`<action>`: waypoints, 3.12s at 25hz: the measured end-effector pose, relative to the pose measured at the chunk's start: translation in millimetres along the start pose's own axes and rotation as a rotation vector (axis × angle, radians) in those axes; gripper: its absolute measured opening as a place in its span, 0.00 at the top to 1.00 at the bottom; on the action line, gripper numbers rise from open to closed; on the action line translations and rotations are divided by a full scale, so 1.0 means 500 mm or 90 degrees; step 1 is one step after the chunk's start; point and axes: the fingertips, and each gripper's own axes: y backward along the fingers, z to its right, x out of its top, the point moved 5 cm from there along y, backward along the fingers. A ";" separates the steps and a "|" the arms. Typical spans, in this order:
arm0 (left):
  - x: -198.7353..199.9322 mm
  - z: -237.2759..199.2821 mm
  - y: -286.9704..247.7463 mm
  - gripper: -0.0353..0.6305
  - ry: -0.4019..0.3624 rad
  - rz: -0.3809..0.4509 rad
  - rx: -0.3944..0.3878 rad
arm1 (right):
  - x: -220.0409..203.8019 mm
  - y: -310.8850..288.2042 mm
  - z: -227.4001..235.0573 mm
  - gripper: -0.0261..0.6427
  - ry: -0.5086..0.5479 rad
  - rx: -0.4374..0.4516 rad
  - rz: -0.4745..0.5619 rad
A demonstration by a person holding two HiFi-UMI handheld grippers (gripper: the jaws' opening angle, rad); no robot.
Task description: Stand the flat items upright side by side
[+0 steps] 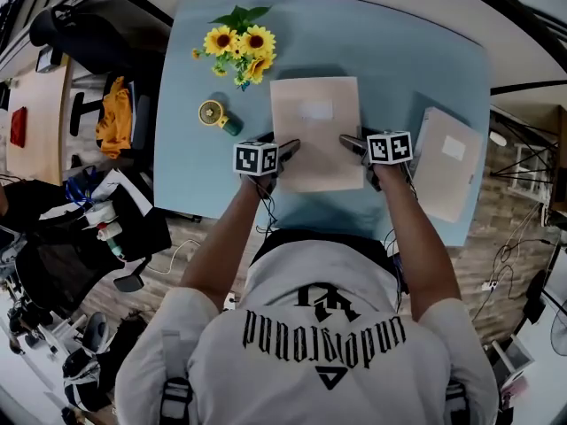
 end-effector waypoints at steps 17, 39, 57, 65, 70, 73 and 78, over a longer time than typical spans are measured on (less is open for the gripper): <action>0.095 0.101 0.028 0.42 -0.152 0.046 0.049 | 0.066 0.111 -0.045 0.51 0.102 -0.075 0.074; 0.285 0.238 -0.002 0.43 -0.364 0.232 0.119 | 0.177 0.256 -0.012 0.52 0.296 -0.301 0.290; 0.270 0.235 -0.031 0.39 -0.372 0.247 0.111 | 0.167 0.243 0.003 0.46 0.320 -0.322 0.317; 0.262 0.238 -0.023 0.38 -0.368 0.254 0.100 | 0.152 0.240 0.007 0.42 0.314 -0.318 0.308; 0.253 0.239 -0.016 0.37 -0.371 0.255 0.094 | 0.147 0.252 -0.002 0.41 0.308 -0.319 0.312; 0.252 0.244 -0.003 0.37 -0.370 0.259 0.091 | 0.139 0.266 -0.005 0.41 0.298 -0.320 0.315; 0.223 0.247 0.015 0.37 -0.340 0.245 0.090 | 0.106 0.300 -0.005 0.41 0.289 -0.326 0.321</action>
